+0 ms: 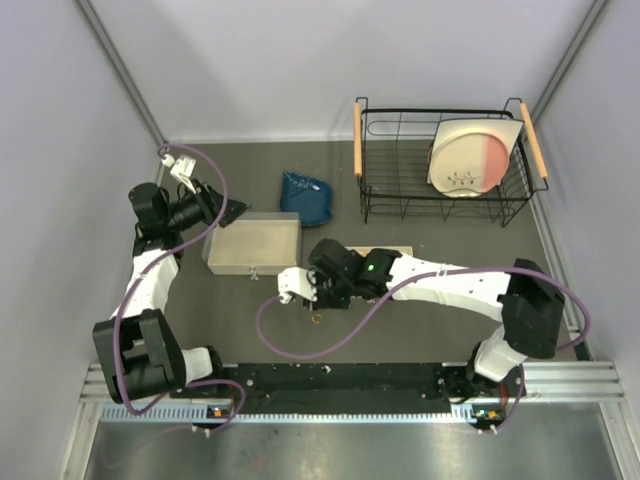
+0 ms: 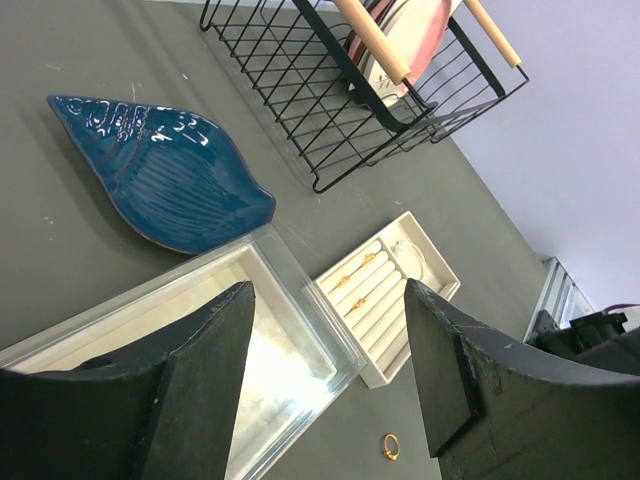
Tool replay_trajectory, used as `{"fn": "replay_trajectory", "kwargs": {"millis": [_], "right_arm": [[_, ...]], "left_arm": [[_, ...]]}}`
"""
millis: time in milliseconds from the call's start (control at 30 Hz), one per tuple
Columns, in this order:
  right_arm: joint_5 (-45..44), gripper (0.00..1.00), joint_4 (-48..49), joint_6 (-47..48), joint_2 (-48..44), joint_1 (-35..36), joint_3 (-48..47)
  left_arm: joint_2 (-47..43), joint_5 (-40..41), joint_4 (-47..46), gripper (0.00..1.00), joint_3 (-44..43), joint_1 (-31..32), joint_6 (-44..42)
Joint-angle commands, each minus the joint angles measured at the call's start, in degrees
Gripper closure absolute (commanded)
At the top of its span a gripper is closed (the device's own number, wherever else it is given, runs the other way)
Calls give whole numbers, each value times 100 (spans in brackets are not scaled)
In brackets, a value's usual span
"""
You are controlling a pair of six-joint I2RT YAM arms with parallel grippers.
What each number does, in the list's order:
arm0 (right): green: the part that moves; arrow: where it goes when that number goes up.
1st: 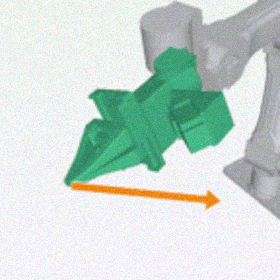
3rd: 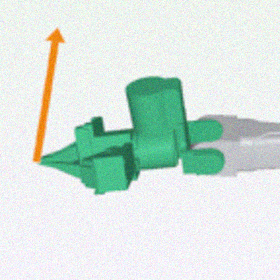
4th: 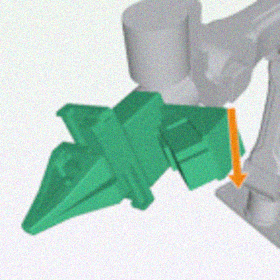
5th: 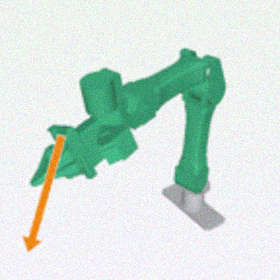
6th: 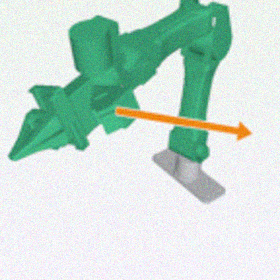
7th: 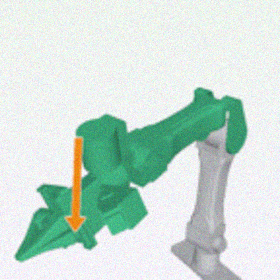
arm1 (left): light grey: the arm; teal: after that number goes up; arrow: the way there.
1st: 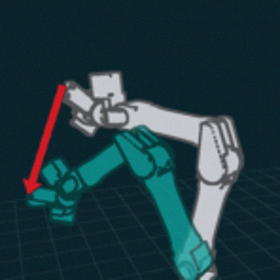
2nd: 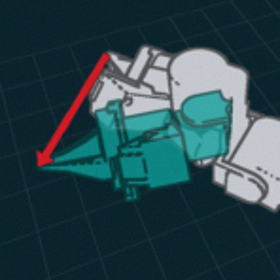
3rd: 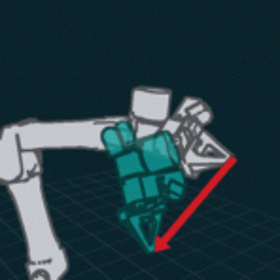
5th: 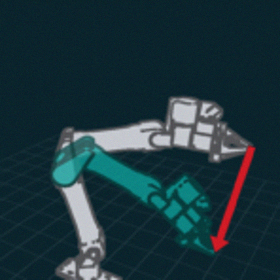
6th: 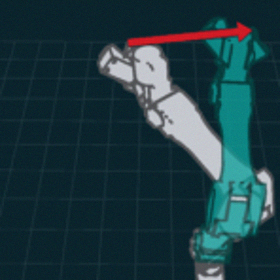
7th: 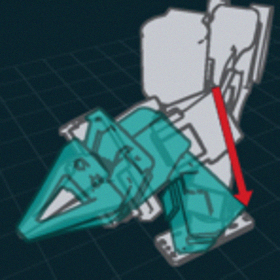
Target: Organize the mixed jewelry
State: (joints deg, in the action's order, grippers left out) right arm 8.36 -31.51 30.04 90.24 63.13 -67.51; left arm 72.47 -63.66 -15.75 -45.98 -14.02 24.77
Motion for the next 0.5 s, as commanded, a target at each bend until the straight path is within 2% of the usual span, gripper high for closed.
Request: {"fn": "replay_trajectory", "kwargs": {"millis": [0, 333, 467], "right_arm": [[219, 75, 109, 20, 389, 225, -254], [403, 83, 171, -947, 1382, 287, -834], [509, 83, 180, -1228, 1549, 287, -931]], "left_arm": [[-180, -68, -51, 33, -201, -39, -139], [-286, -15, 239, 33, -105, -48, -429], [-259, -15, 239, 33, -43, -57, -430]]}}
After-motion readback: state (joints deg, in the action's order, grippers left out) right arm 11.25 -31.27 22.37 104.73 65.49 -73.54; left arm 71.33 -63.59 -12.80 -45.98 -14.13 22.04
